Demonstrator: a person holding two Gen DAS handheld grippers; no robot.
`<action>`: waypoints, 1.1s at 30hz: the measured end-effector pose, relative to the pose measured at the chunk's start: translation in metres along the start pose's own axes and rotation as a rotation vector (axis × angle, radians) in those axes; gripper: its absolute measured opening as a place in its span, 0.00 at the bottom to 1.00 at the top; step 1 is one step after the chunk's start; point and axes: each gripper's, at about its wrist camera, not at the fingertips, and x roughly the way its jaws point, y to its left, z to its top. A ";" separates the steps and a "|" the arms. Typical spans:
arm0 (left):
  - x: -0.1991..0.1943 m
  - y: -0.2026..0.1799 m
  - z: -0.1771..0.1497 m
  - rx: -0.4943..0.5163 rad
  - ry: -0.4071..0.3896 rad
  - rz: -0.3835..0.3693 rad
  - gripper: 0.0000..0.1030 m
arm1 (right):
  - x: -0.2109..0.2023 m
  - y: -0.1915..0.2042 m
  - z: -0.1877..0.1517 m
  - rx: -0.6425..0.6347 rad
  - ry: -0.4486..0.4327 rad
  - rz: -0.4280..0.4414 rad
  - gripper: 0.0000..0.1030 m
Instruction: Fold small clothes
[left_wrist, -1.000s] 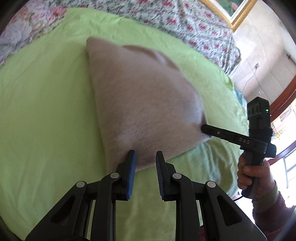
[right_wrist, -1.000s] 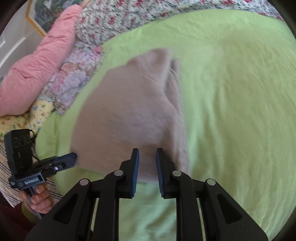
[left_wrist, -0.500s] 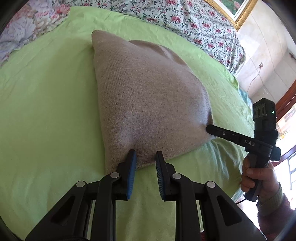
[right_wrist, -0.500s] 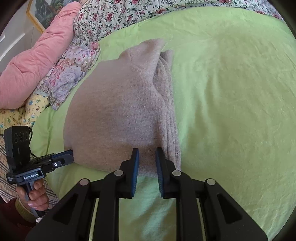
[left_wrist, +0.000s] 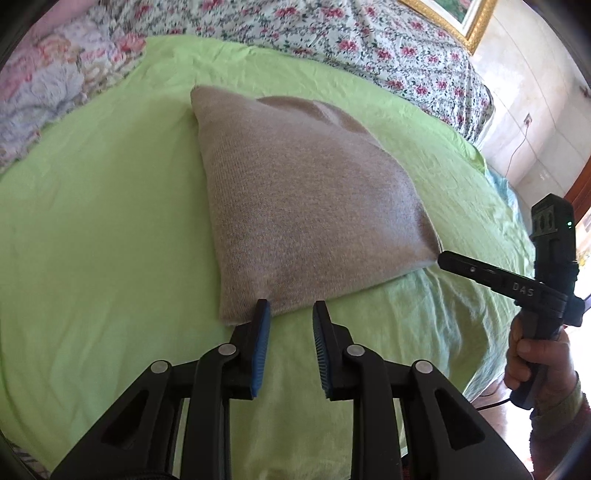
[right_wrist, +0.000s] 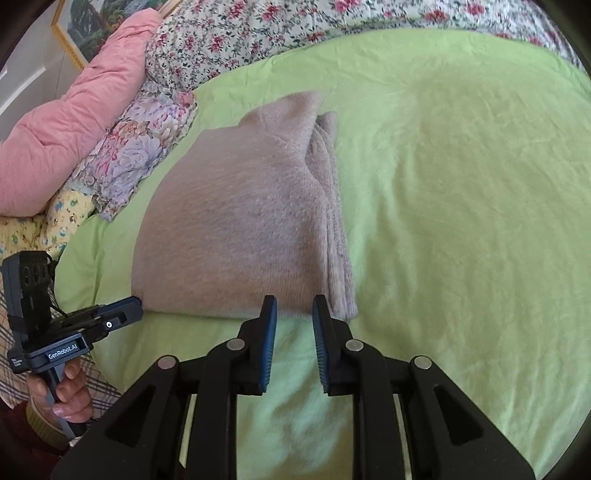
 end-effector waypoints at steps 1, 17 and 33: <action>-0.003 -0.002 -0.002 0.005 -0.007 0.012 0.33 | -0.004 0.002 -0.002 -0.001 -0.010 -0.007 0.31; -0.025 0.007 -0.045 0.024 -0.057 0.159 0.63 | -0.036 0.018 -0.056 -0.047 -0.112 -0.085 0.62; -0.044 -0.001 -0.061 0.110 -0.133 0.233 0.80 | -0.037 0.045 -0.086 -0.195 -0.113 -0.119 0.77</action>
